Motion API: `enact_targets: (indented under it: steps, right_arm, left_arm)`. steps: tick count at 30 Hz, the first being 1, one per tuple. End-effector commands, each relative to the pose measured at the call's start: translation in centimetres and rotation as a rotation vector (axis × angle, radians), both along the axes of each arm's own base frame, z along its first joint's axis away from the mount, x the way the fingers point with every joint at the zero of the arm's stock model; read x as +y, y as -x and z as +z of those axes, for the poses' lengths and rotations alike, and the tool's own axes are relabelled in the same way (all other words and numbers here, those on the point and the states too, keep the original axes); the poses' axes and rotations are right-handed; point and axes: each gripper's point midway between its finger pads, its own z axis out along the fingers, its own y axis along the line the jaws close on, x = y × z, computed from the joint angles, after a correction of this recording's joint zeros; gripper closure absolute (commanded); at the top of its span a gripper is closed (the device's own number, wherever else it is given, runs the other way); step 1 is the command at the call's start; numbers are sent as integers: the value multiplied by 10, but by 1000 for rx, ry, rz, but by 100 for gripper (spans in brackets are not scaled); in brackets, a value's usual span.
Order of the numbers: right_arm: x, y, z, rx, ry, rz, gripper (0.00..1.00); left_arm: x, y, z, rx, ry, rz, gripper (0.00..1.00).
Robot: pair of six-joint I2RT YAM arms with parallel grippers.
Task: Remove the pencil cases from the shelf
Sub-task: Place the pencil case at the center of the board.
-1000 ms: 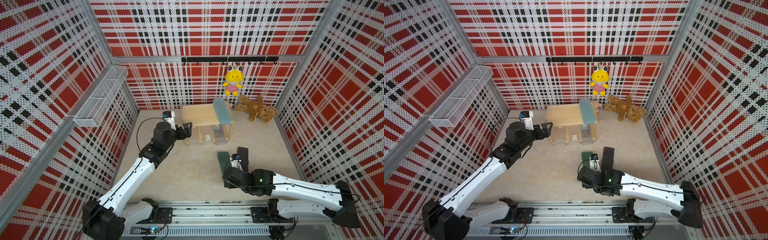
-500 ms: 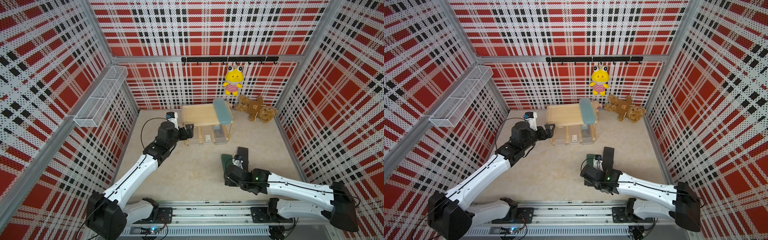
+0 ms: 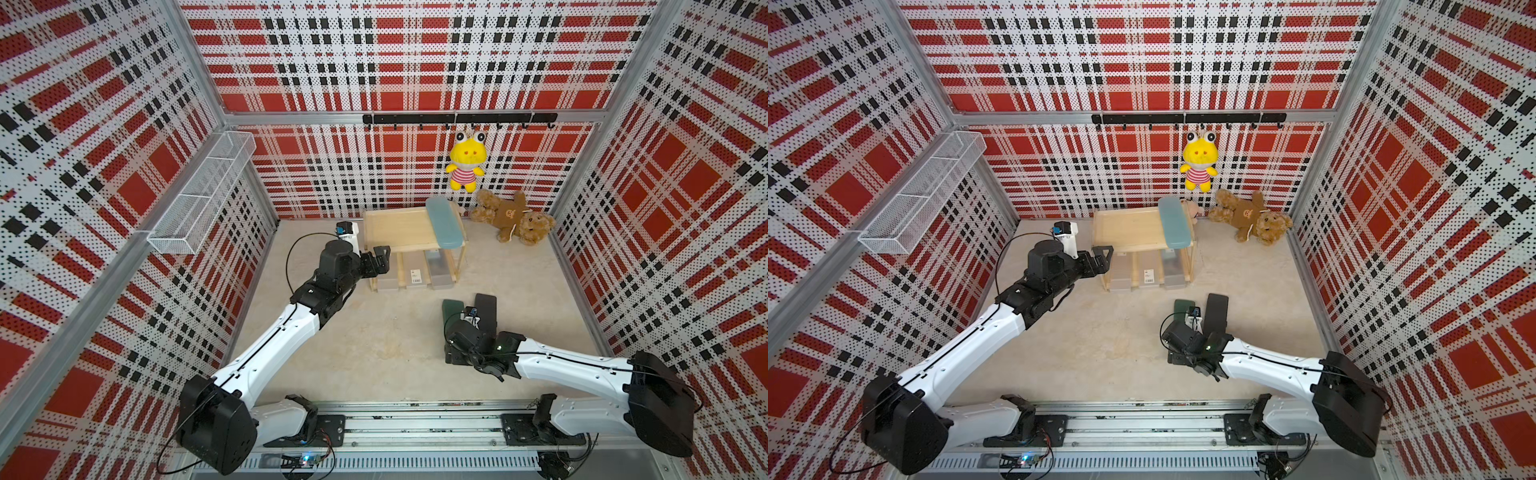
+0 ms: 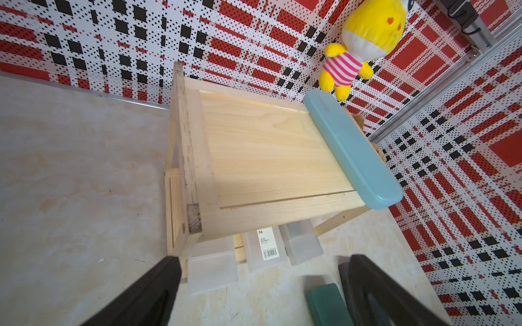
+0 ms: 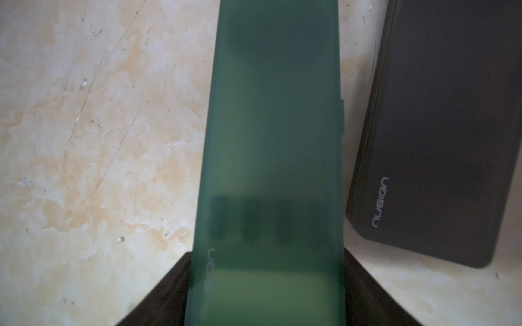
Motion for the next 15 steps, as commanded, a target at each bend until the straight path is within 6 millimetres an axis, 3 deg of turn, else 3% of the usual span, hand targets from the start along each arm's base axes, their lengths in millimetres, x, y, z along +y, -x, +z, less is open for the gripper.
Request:
enact_targets:
  steps: [1, 15]
  right_arm:
    - [0, 3, -15, 37, 7, 20, 48]
    - [3, -9, -32, 40, 71, 45, 43]
  left_arm:
    - [-5, -4, 19, -50, 17, -3, 1]
    - [-6, -9, 2, -29, 1, 3, 1]
